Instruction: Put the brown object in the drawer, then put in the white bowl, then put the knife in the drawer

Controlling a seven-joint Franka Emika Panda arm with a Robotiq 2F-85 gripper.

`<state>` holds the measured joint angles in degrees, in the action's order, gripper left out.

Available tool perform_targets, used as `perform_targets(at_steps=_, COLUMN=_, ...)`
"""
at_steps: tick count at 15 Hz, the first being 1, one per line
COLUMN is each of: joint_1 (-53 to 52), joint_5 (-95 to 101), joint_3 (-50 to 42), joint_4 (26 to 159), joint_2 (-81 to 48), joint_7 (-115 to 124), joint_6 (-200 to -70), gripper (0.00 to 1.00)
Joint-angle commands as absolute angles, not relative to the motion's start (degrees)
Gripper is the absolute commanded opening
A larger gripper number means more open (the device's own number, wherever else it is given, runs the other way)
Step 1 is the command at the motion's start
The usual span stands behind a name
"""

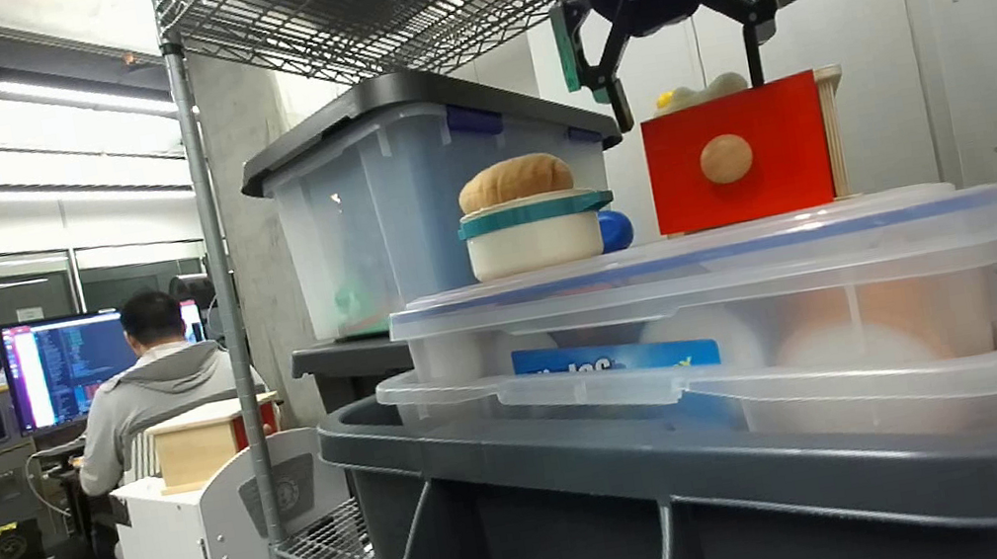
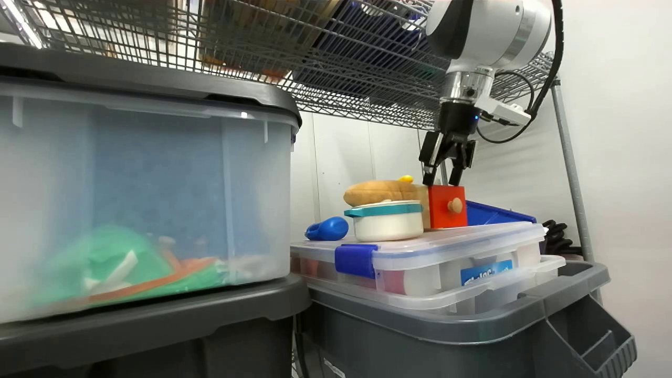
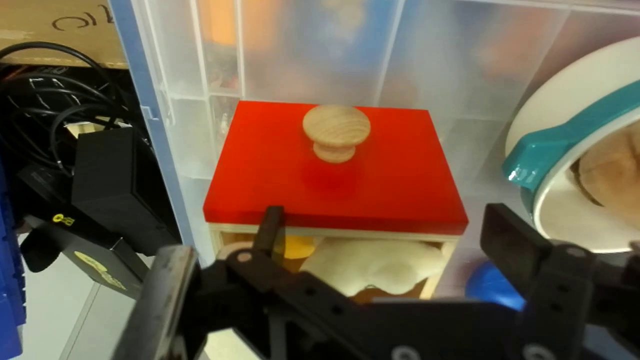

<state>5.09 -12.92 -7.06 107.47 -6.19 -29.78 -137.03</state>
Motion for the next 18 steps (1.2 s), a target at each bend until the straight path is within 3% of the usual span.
perform_targets(at_steps=1, joint_1=6.45, joint_5=-14.33, joint_3=-5.45, joint_4=104.43, joint_2=-7.91, joint_7=-29.96, joint_6=-135.26, gripper=1.00)
perform_targets(at_steps=18, joint_1=6.66, joint_5=-14.10, joint_3=-4.78, joint_4=102.12, joint_2=-8.96, joint_7=-30.00, joint_6=-134.94, gripper=1.00)
